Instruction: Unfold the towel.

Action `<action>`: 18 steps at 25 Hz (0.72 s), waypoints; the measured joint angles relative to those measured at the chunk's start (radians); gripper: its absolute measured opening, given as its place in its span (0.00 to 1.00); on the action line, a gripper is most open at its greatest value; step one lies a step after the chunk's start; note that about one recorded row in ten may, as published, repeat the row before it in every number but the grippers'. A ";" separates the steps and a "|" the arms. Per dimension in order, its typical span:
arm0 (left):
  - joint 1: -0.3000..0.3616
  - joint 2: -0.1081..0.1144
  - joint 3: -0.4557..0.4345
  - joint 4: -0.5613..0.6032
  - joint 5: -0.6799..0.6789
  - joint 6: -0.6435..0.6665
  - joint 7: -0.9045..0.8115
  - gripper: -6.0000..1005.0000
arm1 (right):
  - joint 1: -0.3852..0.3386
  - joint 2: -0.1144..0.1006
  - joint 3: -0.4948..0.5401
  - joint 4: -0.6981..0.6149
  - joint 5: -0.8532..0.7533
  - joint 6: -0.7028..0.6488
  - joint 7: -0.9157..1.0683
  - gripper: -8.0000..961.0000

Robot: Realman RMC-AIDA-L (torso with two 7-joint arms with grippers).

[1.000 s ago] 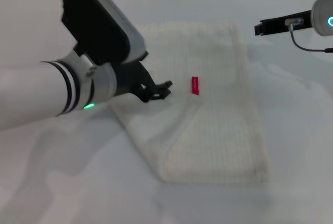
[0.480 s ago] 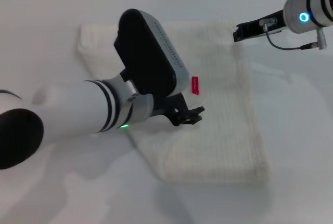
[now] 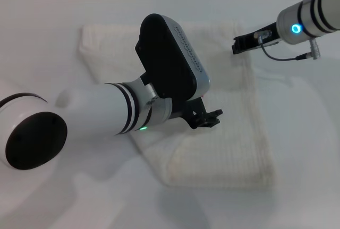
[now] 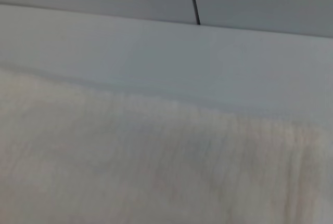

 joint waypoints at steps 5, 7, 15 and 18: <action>-0.001 0.000 0.002 0.009 -0.009 0.016 0.000 0.81 | 0.015 0.009 0.001 0.044 0.000 0.042 -0.023 0.01; -0.001 0.000 0.003 0.012 -0.011 0.020 0.000 0.81 | 0.015 0.013 0.000 0.048 0.000 0.050 -0.027 0.01; -0.007 0.000 0.014 0.033 -0.012 0.046 0.001 0.81 | 0.020 0.022 0.001 0.063 0.000 0.065 -0.035 0.01; -0.028 -0.002 0.025 0.078 -0.013 0.094 0.001 0.81 | 0.021 0.022 0.001 0.064 0.000 0.065 -0.035 0.01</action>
